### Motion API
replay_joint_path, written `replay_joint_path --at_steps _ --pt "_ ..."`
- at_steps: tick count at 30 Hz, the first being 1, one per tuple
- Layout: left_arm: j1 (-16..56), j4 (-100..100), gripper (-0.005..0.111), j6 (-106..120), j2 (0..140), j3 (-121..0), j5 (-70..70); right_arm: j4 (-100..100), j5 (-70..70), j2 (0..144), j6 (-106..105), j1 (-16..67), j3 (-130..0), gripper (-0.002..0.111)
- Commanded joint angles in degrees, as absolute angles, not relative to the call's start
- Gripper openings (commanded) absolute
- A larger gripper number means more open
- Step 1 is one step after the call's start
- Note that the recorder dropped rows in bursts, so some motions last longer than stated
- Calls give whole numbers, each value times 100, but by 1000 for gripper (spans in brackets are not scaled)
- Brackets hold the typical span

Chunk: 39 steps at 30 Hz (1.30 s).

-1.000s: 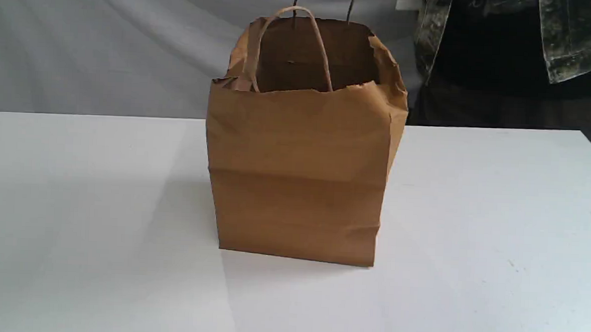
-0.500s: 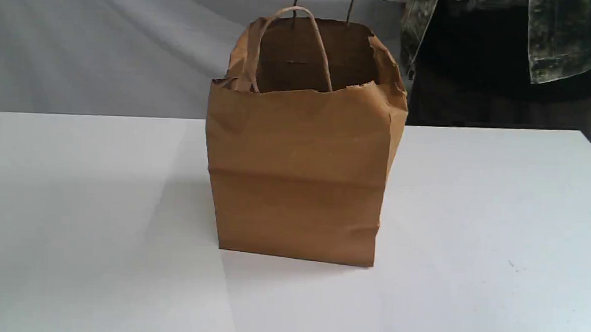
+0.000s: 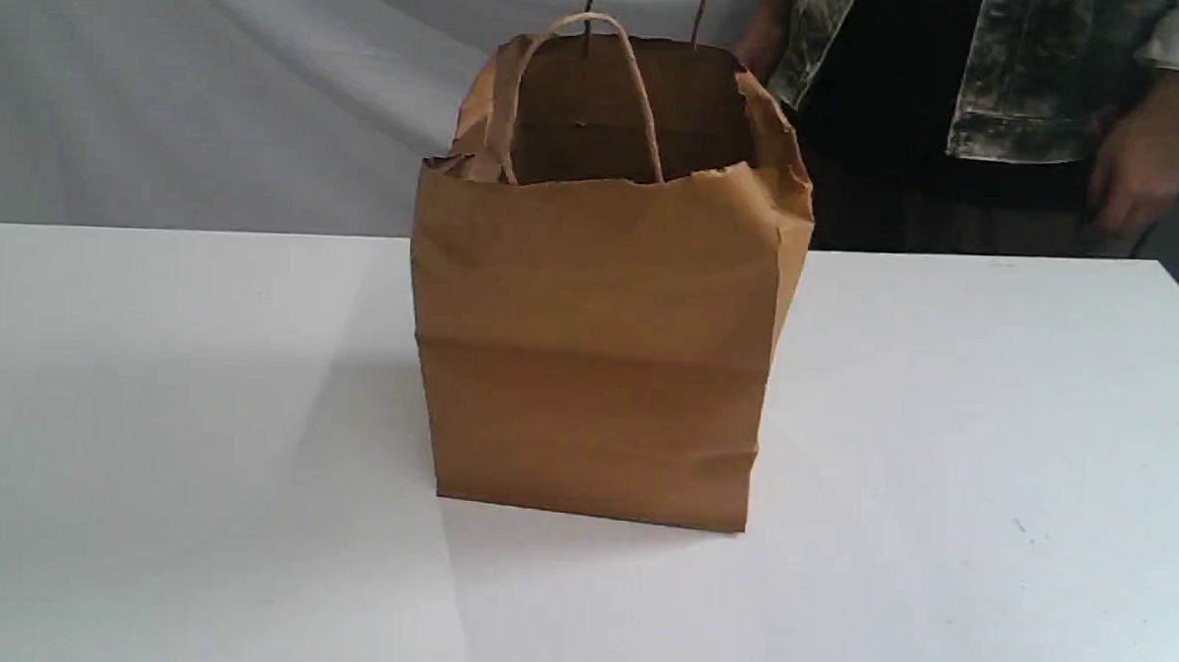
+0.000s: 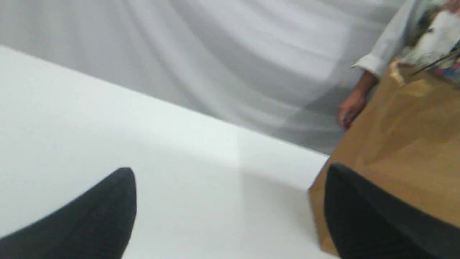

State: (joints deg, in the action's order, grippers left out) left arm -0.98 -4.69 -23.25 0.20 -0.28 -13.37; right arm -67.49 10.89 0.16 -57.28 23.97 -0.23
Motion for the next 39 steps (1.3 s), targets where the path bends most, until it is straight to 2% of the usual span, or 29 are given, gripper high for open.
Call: replay_joint_path --at_steps 1,6,18,20,22,25,27,33,39 --pt "-179 -725 73 -2087 0 0 -1484 -6722 1127 0 -5697 2403 0 82" --pt "-179 -1106 73 -2091 0 0 -1354 -6722 1127 0 -5697 2403 0 82" --pt "-169 -1070 73 -2394 0 0 449 -6722 1138 0 -5695 2403 0 82" --pt "-169 -1070 65 -2394 0 0 577 -6722 1138 0 -5695 2403 0 82" --pt "-169 -1070 49 -2394 0 0 549 -6722 1138 0 -5695 2403 0 82" --pt "-169 -1070 3 -2394 0 0 140 -6722 1138 0 -5695 2403 0 82" --pt "-169 -1105 0 -2365 0 0 -303 -6722 1138 0 -5695 2403 0 82" --pt "-169 -1130 0 -2376 0 0 -1768 -6722 1138 0 -5695 2403 0 82" --pt "-169 -1130 0 -2351 0 0 -1888 -6722 1138 0 -5695 2403 0 82"
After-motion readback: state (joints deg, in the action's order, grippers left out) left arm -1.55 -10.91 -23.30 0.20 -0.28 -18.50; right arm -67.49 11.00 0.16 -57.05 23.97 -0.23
